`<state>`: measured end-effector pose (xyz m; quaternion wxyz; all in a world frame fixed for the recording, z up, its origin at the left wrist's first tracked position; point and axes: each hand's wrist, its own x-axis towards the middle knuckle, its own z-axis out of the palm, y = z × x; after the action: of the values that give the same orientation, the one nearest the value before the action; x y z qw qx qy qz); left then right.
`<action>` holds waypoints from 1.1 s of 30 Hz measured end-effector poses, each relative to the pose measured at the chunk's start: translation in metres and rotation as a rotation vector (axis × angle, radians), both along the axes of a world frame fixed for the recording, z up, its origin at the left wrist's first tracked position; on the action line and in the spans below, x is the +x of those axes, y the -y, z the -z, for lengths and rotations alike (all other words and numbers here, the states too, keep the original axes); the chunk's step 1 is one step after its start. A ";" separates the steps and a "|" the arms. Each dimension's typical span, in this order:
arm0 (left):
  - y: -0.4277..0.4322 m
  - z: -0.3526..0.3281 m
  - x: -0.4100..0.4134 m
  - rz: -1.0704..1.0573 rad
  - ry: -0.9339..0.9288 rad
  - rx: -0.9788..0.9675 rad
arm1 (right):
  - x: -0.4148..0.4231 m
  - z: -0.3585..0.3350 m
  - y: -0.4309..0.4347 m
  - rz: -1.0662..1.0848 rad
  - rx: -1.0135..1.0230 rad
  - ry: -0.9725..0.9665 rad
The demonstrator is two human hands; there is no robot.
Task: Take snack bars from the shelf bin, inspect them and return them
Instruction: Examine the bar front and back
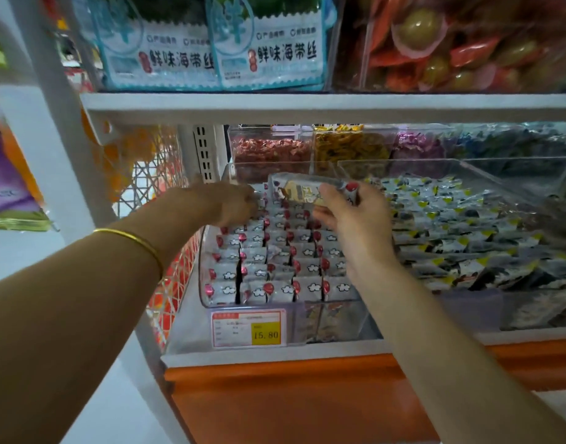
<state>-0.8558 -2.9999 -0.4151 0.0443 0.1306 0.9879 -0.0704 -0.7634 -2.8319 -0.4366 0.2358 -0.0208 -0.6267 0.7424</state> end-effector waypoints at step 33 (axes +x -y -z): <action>0.020 0.016 0.072 0.074 -0.226 0.085 | -0.114 -0.014 0.062 -0.156 1.085 0.020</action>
<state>-0.7835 -3.0203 -0.4307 -0.0753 0.1598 0.9833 -0.0443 -0.8777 -2.8943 -0.4223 0.1509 0.1430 -0.9217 0.3275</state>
